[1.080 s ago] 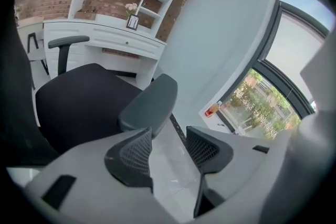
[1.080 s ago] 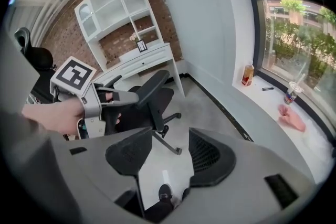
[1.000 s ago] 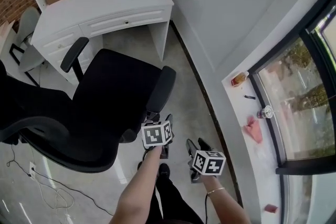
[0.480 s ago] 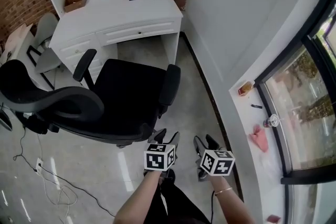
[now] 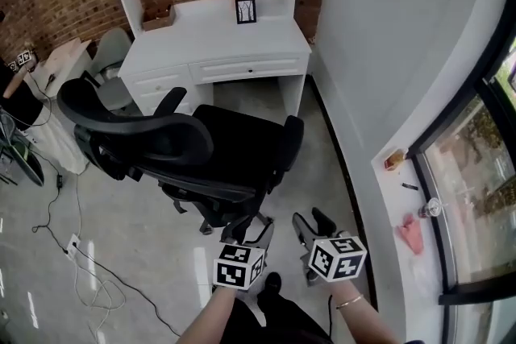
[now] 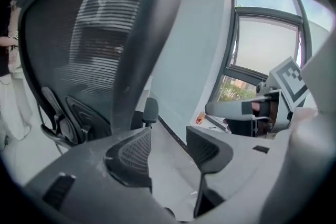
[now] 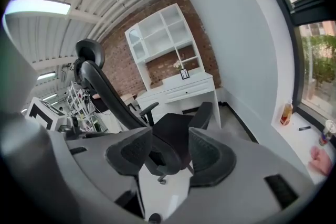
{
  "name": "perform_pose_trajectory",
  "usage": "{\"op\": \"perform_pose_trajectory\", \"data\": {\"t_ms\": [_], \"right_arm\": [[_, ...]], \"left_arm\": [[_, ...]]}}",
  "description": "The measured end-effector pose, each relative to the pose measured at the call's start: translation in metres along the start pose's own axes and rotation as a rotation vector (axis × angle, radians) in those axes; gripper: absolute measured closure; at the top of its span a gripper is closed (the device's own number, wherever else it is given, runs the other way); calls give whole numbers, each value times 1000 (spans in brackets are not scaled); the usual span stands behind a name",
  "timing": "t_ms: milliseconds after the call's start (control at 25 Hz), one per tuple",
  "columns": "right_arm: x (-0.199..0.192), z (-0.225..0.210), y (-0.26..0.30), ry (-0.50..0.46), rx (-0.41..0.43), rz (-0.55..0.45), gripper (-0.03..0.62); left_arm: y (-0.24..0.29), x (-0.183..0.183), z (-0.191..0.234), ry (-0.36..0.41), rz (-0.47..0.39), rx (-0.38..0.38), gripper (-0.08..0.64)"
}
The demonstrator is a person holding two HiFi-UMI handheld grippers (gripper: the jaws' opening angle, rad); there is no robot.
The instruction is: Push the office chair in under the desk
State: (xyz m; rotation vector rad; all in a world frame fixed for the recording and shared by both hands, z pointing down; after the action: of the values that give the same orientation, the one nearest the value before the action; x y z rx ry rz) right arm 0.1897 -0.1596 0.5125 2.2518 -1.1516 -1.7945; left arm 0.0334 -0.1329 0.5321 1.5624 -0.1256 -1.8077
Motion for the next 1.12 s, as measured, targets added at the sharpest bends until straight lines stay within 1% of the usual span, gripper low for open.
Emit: {"op": "perform_pose_trajectory", "data": {"t_ms": [120, 280, 440, 680, 880, 920, 1040, 1120], "right_arm": [[12, 30, -3, -24, 40, -41, 393], [19, 72, -9, -48, 64, -90, 393], [20, 117, -14, -55, 46, -138, 393], [16, 189, -23, -49, 23, -206, 393], [16, 236, -30, -83, 8, -253, 393], [17, 243, -31, -78, 10, -258, 393], [22, 261, -30, -14, 42, -264, 393], [30, 270, -29, -5, 45, -279, 393]], "left_arm": [[-32, 3, 20, 14, -22, 46, 360], [-77, 6, 51, 31, -56, 96, 360], [-122, 11, 87, 50, -97, 133, 359], [-184, 20, 144, 84, -150, 166, 359], [-228, 35, 191, 123, -197, 207, 360], [-236, 38, 201, 134, -207, 216, 359], [-258, 49, 226, 160, -234, 232, 359], [-268, 58, 238, 174, -251, 236, 360]]}}
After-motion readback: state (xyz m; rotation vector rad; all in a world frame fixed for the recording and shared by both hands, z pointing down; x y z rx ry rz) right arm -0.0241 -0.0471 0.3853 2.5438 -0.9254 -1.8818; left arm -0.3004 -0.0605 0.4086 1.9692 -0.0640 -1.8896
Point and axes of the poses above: the fingertips, and each gripper's own axes: y forward along the fingers, z to its left, x out of its top, the point moved 6 cm from there along -y, backward along the fingers, and after that the axes turned 1 degree about -x, right-handed, at the moved point
